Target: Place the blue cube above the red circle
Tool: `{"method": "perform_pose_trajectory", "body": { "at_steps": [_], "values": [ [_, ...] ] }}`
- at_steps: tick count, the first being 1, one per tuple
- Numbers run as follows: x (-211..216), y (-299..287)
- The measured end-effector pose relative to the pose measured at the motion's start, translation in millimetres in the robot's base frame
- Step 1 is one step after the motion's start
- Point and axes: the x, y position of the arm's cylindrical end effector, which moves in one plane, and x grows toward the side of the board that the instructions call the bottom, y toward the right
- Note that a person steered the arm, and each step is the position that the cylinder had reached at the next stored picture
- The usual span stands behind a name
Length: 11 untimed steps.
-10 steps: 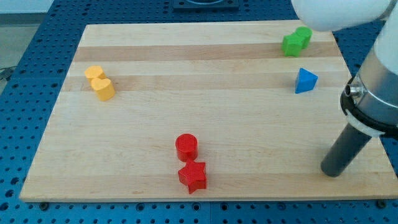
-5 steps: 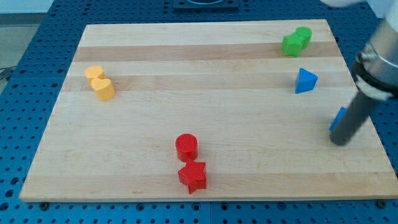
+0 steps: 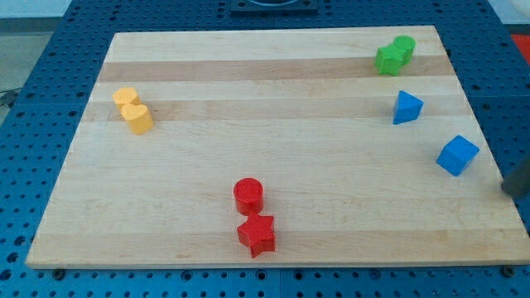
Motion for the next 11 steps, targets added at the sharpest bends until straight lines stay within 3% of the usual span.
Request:
{"method": "perform_pose_trajectory", "body": {
  "at_steps": [1,2,5,7,9,10,11],
  "values": [
    [-27.2,-8.9],
    [-27.2,-10.0],
    [-10.7,-147.7],
    [-39.0,-107.3],
    [45.3,-125.8],
    [45.3,-128.5],
    [42.8,-168.8]
  ]
}}
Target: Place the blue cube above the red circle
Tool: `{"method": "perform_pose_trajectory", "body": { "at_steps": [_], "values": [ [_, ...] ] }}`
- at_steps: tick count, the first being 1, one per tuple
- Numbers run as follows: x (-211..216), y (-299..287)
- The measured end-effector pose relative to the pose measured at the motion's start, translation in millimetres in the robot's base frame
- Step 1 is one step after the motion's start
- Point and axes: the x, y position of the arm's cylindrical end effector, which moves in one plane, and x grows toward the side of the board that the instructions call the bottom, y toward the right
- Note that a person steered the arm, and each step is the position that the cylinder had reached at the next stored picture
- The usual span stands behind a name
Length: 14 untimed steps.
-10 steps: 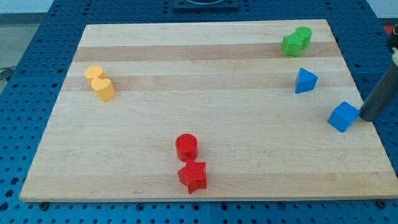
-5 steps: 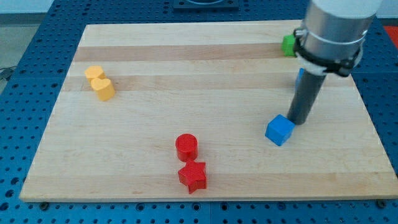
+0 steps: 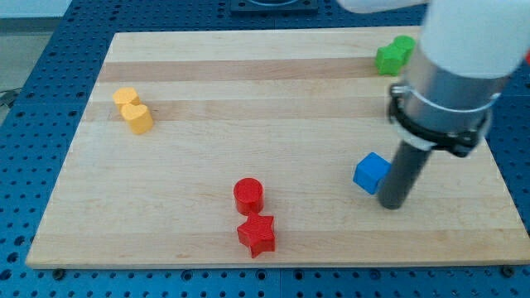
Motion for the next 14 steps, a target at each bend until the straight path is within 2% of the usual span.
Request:
{"method": "perform_pose_trajectory", "body": {
  "at_steps": [1,2,3,4,6,7,8,10,12,13,14],
  "values": [
    [-0.7,-0.6],
    [-64.3,-51.7],
    [-107.9,-104.4],
    [-101.5,-104.7],
    [19.1,-60.7],
    [25.9,-16.8],
    [-44.6,11.0],
    [-46.2,-8.9],
    [-113.4,-148.6],
    [-105.1,-142.0],
    [-54.2,-54.6]
  ]
}}
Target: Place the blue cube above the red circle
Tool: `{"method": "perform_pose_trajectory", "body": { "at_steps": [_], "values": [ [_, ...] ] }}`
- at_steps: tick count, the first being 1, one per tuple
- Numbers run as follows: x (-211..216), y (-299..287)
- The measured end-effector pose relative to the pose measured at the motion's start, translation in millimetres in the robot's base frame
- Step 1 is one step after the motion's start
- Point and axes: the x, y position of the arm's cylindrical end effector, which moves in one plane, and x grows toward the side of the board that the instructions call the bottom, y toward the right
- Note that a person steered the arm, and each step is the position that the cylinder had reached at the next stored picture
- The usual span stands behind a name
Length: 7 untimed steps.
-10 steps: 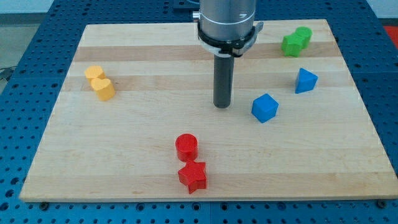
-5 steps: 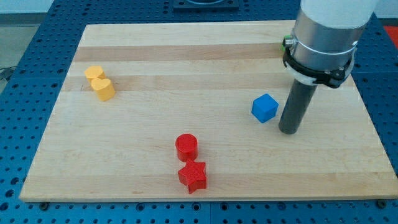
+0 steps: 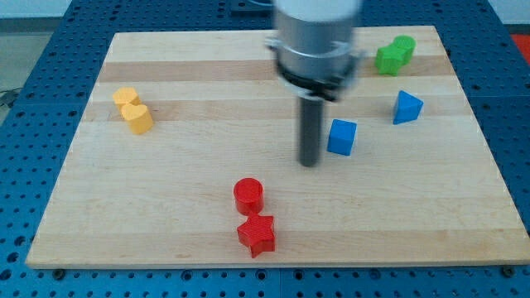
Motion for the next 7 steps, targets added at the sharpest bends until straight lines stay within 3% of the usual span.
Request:
{"method": "perform_pose_trajectory", "body": {
  "at_steps": [1,2,3,7],
  "values": [
    [0.9,97.0],
    [-15.8,99.5],
    [-67.8,63.6],
    [-39.1,45.3]
  ]
}}
